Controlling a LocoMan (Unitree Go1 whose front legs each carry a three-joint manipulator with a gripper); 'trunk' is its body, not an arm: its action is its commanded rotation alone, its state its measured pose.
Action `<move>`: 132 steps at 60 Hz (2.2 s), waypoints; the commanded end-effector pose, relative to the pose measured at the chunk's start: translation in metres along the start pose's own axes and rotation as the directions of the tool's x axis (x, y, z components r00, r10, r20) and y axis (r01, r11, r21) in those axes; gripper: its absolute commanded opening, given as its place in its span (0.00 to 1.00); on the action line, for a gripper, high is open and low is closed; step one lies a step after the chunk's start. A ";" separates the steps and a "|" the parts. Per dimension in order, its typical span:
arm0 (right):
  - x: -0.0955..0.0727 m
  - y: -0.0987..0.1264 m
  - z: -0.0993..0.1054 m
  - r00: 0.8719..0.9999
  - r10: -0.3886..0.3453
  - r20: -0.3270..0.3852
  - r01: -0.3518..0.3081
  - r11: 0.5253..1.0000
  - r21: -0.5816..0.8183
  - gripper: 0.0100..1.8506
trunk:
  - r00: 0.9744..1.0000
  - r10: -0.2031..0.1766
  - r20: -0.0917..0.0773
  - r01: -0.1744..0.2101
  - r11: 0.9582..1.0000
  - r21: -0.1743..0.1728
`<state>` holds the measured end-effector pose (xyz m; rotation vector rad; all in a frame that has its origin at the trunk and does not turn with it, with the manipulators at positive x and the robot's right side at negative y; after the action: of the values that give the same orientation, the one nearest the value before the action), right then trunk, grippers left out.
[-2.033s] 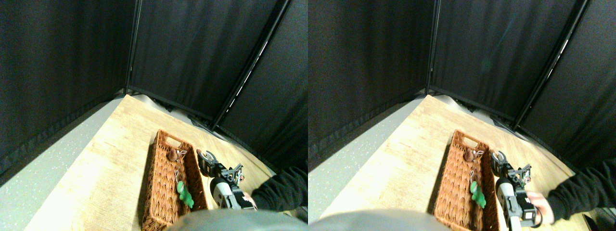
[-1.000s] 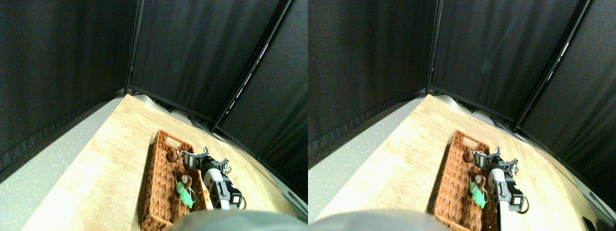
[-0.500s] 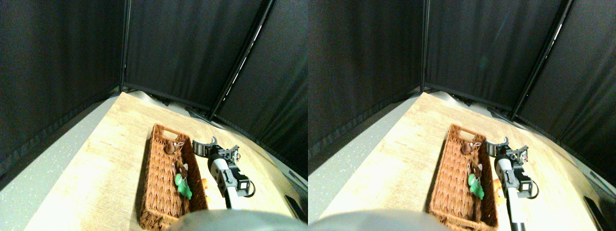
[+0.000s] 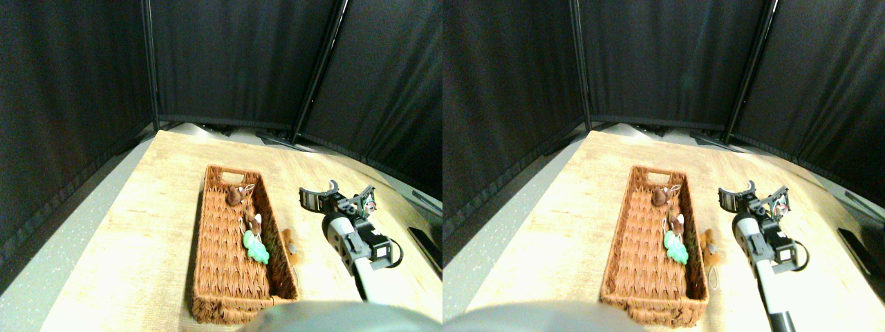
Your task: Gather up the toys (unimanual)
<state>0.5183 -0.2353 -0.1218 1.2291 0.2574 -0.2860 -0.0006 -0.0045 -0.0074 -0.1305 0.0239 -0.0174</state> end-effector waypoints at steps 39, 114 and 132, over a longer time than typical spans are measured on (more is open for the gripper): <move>-0.021 -0.067 -0.012 0.963 -0.112 -0.244 0.150 0.978 0.144 0.49 | 1.000 0.003 -0.012 -0.003 1.000 -0.025; 0.012 -0.103 -0.070 0.907 -0.174 -0.384 0.257 0.950 0.178 0.50 | 0.998 0.058 -0.016 -0.059 0.996 -0.060; 0.014 -0.112 -0.078 0.906 -0.208 -0.368 0.302 0.928 0.218 0.52 | 0.997 0.075 -0.019 -0.076 0.995 -0.070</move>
<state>0.4870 -0.1973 -0.2511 1.5161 0.7197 -0.3632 -0.0042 -0.0025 -0.0034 -0.1861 0.0195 0.0391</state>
